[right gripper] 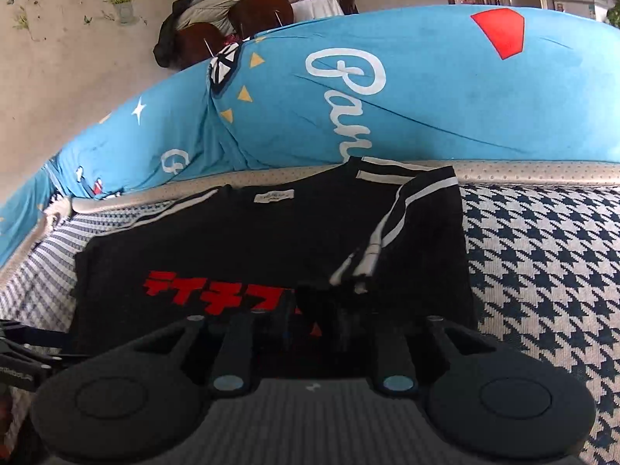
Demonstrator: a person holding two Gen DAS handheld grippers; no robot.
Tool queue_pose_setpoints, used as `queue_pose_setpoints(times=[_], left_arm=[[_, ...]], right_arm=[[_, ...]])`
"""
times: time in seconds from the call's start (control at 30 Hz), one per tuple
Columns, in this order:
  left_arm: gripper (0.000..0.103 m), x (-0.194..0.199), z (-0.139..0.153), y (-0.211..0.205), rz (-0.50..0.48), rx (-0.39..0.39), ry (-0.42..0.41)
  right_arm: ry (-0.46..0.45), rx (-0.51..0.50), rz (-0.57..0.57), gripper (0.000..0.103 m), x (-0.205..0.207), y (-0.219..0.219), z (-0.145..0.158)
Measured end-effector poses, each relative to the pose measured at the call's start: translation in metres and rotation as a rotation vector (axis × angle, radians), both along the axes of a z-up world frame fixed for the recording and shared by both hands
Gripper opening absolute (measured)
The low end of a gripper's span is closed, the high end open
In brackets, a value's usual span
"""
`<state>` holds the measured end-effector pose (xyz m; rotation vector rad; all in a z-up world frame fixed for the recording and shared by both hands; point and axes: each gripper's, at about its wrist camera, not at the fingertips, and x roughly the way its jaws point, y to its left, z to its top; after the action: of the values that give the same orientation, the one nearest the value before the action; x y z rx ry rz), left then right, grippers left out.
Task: Fold clothes
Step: 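Fold the gripped sleeve inward over the shirt body with the right gripper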
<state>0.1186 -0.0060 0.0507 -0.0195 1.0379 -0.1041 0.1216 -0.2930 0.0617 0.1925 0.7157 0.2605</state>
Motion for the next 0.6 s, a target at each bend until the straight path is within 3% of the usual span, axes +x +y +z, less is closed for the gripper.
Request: queue_pose_setpoints(times=[0.1,0.27,0.6], left_arm=[[0.103,0.000,0.000,0.001,0.002,0.000,0.001],[0.103,-0.001,0.000,0.002,0.000,0.001,-0.002],[0.103,-0.001,-0.001,0.003,0.006,0.001,0.007]], right_arm=[[-0.009,0.011,0.013,0.036,-0.004,-0.005,0.007],[-0.023,0.011,0.024,0.040,-0.009,-0.011,0.017],[-0.042,0.063,-0.067,0.040,-0.003,-0.021,0.015]])
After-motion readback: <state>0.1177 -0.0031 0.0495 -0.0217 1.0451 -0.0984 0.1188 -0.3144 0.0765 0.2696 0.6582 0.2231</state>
